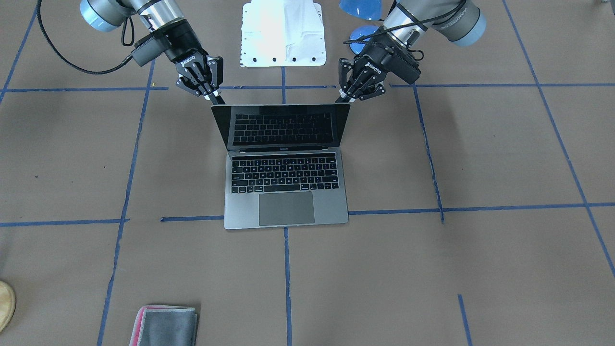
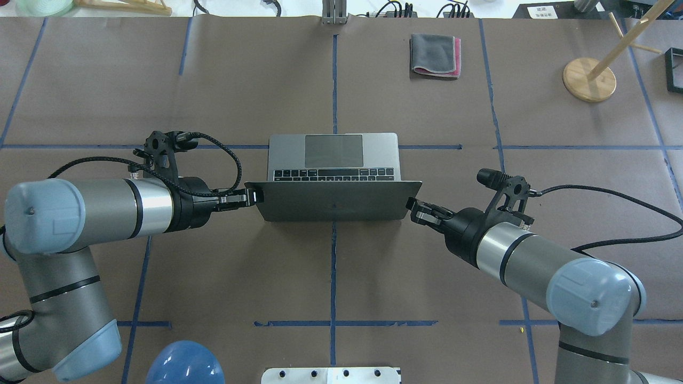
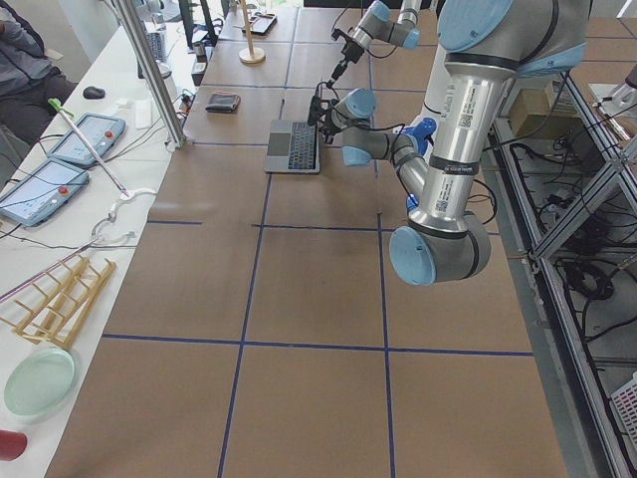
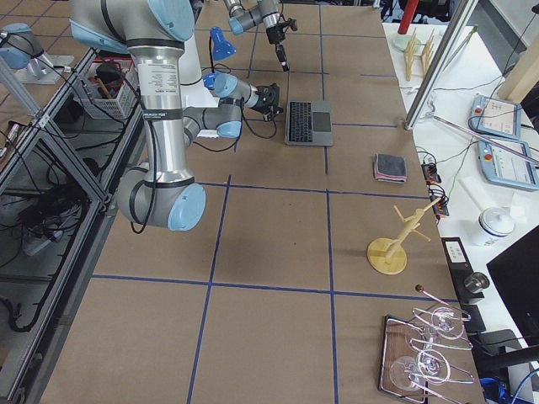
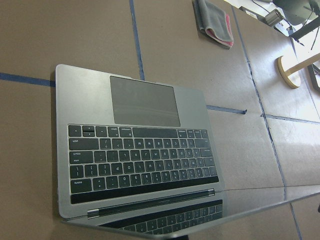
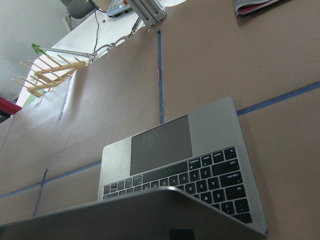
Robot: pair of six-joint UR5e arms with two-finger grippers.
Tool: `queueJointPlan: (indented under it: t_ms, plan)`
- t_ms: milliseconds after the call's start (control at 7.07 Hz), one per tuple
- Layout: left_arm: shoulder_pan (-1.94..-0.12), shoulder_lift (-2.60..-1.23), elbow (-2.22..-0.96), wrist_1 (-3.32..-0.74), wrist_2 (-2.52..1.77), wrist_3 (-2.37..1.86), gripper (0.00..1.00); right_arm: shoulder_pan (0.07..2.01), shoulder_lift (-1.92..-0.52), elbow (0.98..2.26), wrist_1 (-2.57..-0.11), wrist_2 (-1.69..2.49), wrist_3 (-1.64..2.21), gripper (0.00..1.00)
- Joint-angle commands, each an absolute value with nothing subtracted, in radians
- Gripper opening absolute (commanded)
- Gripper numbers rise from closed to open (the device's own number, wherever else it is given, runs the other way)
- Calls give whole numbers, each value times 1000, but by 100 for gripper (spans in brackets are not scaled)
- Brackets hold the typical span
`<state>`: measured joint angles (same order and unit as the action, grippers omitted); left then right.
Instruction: Close laptop
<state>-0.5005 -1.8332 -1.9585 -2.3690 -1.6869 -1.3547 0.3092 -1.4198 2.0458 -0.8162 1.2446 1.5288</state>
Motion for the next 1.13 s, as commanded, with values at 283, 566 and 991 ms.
queueJointPlan:
  t_ms: [283,566,991]
  plan:
    - [-537,-1871,-1907,-2335,-1689,-1355,0,388,-1301,1938,-899,1302,1528,0]
    - [-555,-1879,-1907,-2304,-1689,-1356,0,425,-1296,1913,-899,1334,1528,0]
    - [-567,-1943,-1827,-2303,-1687,-1359,0,445,-1215,1818,-899,1336,1528,0]
